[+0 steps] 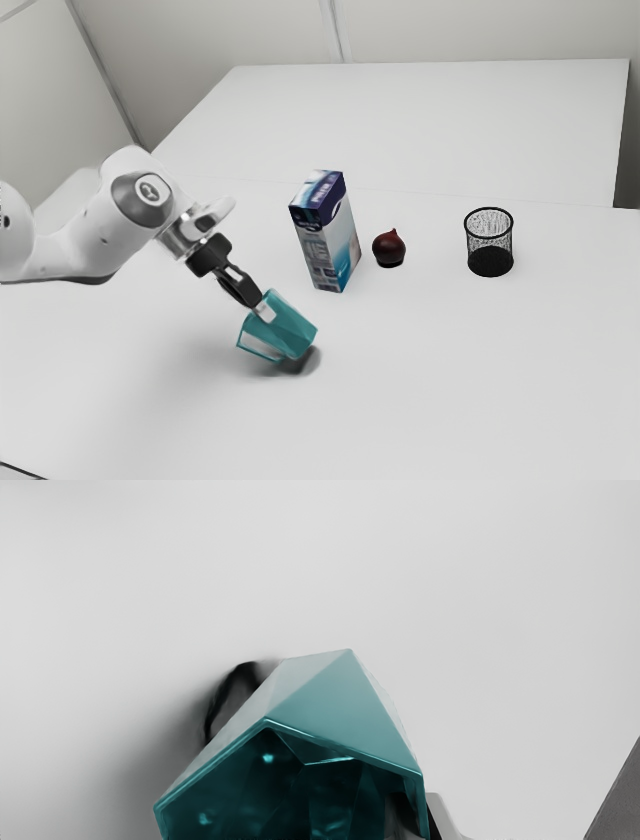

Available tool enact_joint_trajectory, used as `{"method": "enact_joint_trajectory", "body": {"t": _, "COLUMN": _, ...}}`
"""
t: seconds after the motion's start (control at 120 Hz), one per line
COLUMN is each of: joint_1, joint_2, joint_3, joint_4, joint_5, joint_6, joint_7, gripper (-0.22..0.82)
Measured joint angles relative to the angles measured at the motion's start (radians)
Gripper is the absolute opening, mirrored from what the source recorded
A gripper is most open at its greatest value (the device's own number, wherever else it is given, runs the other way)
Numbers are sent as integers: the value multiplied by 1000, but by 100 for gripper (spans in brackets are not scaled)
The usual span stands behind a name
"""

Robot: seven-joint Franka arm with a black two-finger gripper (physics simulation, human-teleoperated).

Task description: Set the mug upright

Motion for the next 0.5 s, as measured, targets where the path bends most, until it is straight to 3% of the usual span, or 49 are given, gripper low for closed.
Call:
{"method": "enact_joint_trajectory", "body": {"t": 0.258, "joint_1": -14, "joint_2": -47, "joint_3": -136, "joint_4": 0, "joint_5": 335, "joint_6": 192, "joint_7": -116, "gripper": -18}}
{"method": "enact_joint_trajectory", "body": {"t": 0.5, "joint_1": -14, "joint_2": -43, "joint_3": -204, "joint_4": 3, "joint_5": 551, "joint_6": 282, "joint_7": -285, "gripper": -18}}
